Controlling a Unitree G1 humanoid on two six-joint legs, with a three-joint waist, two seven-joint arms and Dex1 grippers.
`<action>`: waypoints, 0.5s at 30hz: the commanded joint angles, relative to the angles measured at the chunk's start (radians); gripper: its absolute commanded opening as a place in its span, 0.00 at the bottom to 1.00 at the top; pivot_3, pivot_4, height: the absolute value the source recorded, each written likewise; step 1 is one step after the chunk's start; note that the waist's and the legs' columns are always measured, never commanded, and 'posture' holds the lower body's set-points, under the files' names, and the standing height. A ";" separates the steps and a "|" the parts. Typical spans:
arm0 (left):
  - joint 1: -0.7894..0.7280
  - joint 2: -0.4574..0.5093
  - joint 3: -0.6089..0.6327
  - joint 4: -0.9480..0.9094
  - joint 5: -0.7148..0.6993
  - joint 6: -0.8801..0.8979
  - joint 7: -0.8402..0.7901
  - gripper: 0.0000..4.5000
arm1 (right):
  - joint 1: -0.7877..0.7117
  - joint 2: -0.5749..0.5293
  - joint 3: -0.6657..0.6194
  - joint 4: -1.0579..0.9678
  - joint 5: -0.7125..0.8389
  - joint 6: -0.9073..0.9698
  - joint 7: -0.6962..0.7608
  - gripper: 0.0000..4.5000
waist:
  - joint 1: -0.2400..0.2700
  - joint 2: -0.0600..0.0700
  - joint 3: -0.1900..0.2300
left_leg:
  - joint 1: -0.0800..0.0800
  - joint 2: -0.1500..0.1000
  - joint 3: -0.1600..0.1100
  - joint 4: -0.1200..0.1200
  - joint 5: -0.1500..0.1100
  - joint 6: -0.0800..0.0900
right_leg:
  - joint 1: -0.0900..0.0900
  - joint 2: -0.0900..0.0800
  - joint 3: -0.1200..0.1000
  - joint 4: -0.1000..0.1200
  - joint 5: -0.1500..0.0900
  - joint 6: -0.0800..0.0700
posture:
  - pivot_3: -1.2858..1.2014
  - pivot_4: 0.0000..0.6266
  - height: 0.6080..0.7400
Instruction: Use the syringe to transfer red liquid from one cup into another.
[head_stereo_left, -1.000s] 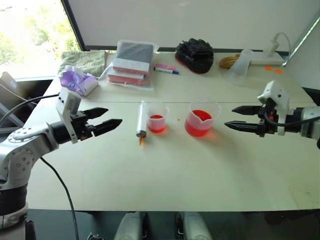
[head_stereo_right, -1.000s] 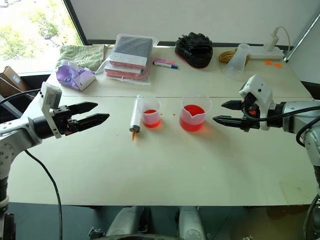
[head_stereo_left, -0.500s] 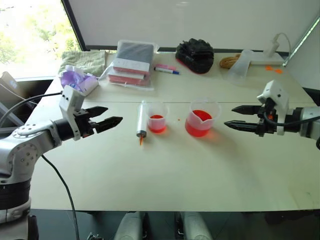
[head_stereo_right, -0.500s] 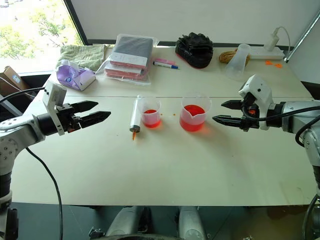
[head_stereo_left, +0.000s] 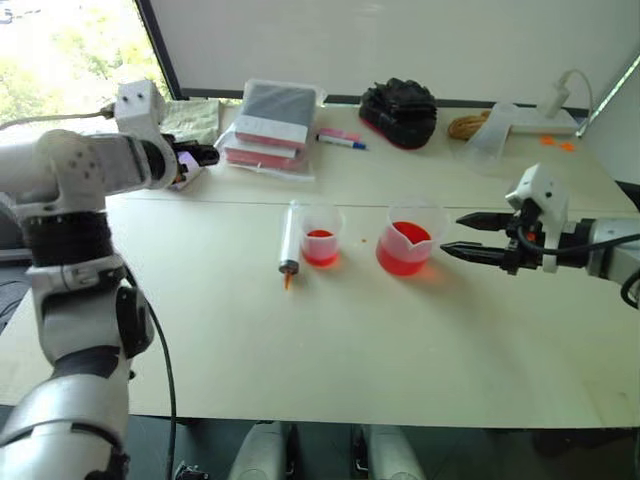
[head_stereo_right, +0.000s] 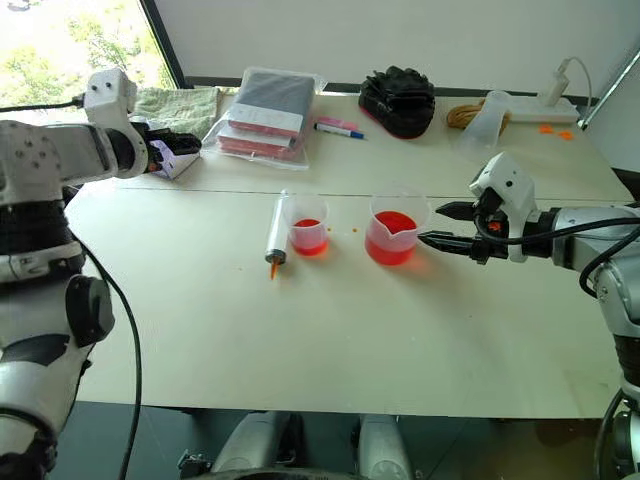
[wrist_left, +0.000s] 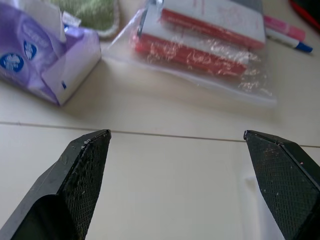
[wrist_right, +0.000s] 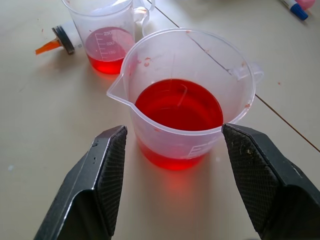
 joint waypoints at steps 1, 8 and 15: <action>-0.109 -0.031 0.031 0.074 0.076 0.032 0.058 1.00 | -0.021 0.001 -0.021 -0.026 0.008 0.002 -0.007 0.70 | -0.003 -0.001 0.000 | 0.000 0.000 0.000 0.000 0.001 -0.002 | 0.000 0.000 0.000 0.000 0.000 0.000 | 0.52 0.24 1.00; -0.356 -0.133 0.043 0.401 0.209 0.108 0.139 1.00 | -0.033 -0.007 -0.015 -0.025 0.007 0.008 0.003 0.70 | -0.004 -0.002 0.001 | 0.001 0.001 0.000 0.000 0.003 -0.006 | 0.000 0.004 0.000 0.000 0.000 0.000 | 0.52 0.24 1.00; -0.473 -0.219 0.147 0.616 0.311 0.090 0.238 1.00 | -0.044 -0.011 -0.011 -0.023 0.003 0.011 0.009 0.70 | -0.004 -0.003 0.002 | 0.001 0.001 0.000 0.000 0.004 -0.007 | 0.000 0.003 0.001 0.001 0.000 0.000 | 0.52 0.24 1.00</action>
